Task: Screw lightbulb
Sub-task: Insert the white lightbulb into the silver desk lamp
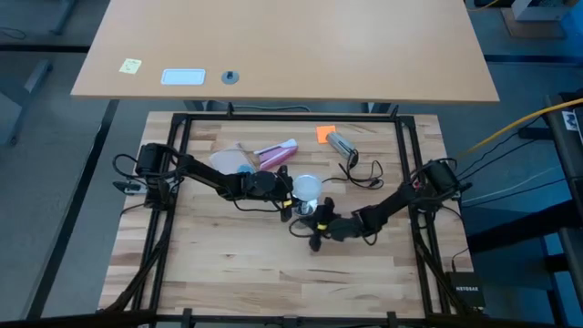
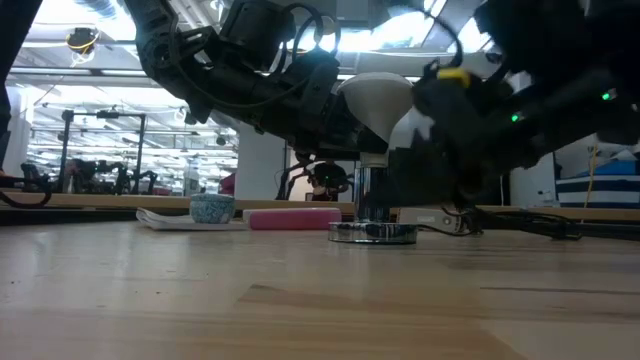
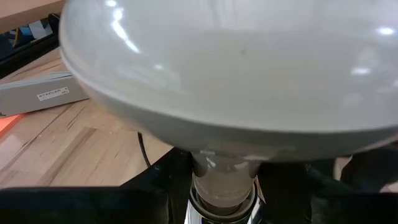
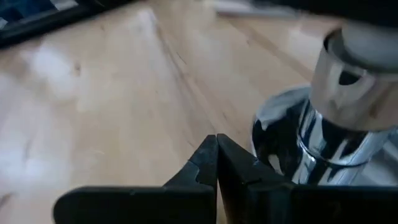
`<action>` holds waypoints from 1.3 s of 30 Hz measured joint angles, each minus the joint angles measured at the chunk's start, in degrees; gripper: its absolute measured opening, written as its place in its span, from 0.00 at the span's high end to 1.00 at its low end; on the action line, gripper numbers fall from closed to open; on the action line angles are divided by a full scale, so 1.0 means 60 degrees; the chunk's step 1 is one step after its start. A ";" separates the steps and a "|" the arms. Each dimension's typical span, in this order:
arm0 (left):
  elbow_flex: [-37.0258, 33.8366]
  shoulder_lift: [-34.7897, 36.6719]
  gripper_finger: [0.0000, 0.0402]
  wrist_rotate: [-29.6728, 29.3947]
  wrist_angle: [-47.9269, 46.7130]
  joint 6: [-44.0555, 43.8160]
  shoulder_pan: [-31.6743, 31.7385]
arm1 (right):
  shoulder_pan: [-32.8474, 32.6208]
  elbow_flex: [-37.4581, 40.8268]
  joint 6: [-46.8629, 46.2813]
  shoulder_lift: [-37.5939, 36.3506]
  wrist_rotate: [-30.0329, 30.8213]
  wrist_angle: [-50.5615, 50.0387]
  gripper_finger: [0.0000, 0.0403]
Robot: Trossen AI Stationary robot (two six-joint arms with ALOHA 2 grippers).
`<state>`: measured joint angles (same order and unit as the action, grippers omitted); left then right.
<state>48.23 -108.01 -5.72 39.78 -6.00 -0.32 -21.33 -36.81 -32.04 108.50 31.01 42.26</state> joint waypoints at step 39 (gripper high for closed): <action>0.0018 0.0011 0.63 -0.0031 -0.0165 0.0021 -0.0011 | 0.0111 -0.0202 -0.3580 -0.0200 0.0679 -0.3172 1.00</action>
<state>48.34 -107.94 -5.90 38.79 -5.87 -0.38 -20.67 -38.02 -53.52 107.30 35.08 23.22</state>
